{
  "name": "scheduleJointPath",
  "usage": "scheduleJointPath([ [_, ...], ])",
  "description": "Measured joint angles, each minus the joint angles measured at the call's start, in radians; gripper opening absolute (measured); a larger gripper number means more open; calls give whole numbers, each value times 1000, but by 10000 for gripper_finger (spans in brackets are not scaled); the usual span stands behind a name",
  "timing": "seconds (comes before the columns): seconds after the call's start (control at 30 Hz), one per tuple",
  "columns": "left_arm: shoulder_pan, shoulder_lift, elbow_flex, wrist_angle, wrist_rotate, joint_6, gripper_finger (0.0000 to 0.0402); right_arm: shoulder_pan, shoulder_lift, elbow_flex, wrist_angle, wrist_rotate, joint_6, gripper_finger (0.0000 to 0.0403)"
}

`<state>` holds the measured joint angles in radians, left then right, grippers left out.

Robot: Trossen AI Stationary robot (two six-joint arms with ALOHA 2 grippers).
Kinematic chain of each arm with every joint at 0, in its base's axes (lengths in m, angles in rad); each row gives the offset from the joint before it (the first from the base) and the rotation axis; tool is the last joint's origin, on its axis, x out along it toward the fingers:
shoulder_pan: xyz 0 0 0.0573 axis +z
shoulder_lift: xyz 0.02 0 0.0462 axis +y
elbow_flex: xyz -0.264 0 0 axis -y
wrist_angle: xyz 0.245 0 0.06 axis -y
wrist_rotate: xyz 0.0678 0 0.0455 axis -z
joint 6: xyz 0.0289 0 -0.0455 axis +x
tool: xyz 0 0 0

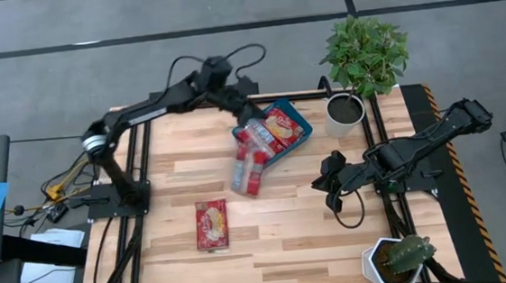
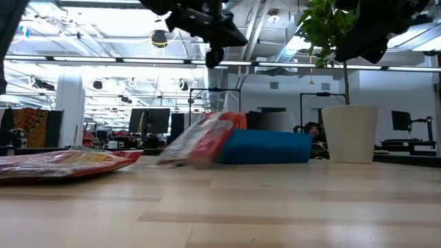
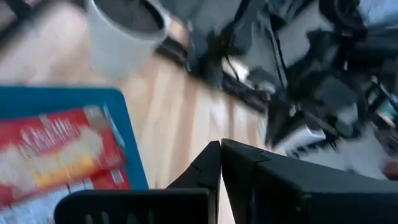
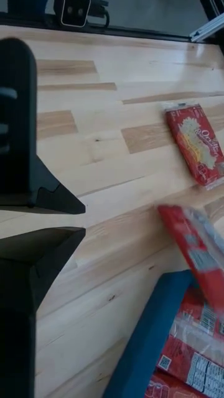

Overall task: Sort popcorn bags into baskets
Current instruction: Put the red popcorn bag into the blue bin

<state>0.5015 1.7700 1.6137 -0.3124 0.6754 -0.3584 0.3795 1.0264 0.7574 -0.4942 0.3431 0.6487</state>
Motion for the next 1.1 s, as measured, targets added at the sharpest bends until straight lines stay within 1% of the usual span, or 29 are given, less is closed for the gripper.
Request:
scheduleJointPath([
  [0.07,4,37,77,-164,60,55,0,1,0,0,-5,-2,25,70],
  [0.1,5,41,108,-264,72,112,0,2,0,0,-14,-4,30,70],
  [0.13,5,41,139,-383,59,179,0,8,1,0,-21,-5,32,70],
  [0.2,3,22,187,-609,-25,308,0,21,9,0,-31,-3,32,70],
  [0.27,4,-19,197,-787,-101,394,0,33,10,0,-46,-4,34,70],
  [0.33,4,-71,175,-872,-112,424,0,41,10,0,-47,-3,49,70],
  [0.4,-6,-134,115,-898,-106,410,0,39,10,0,-49,-3,66,70],
  [0.5,-30,-245,-46,-833,-139,339,11,32,10,0,-50,20,126,70],
  [0.57,-46,-331,-194,-728,-183,261,28,23,25,0,-45,40,171,70],
  [0.63,-68,-418,-366,-579,-226,156,51,14,51,0,-40,53,209,68],
  [0.7,-89,-494,-539,-377,-273,37,77,6,88,0,-23,60,229,64],
  [0.77,-100,-543,-699,-172,-299,-81,104,-5,140,1,11,58,244,59],
  [0.87,-107,-553,-884,120,-302,-214,143,-25,233,1,116,51,245,51],
  [0.93,-113,-527,-959,272,-288,-264,165,-41,294,1,177,45,245,44],
  [0.97,-116,-509,-984,321,-286,-276,175,-49,329,0,217,33,245,40],
  [1.1,-116,-430,-1018,344,-279,-239,201,-76,433,0,331,-33,245,22],
])
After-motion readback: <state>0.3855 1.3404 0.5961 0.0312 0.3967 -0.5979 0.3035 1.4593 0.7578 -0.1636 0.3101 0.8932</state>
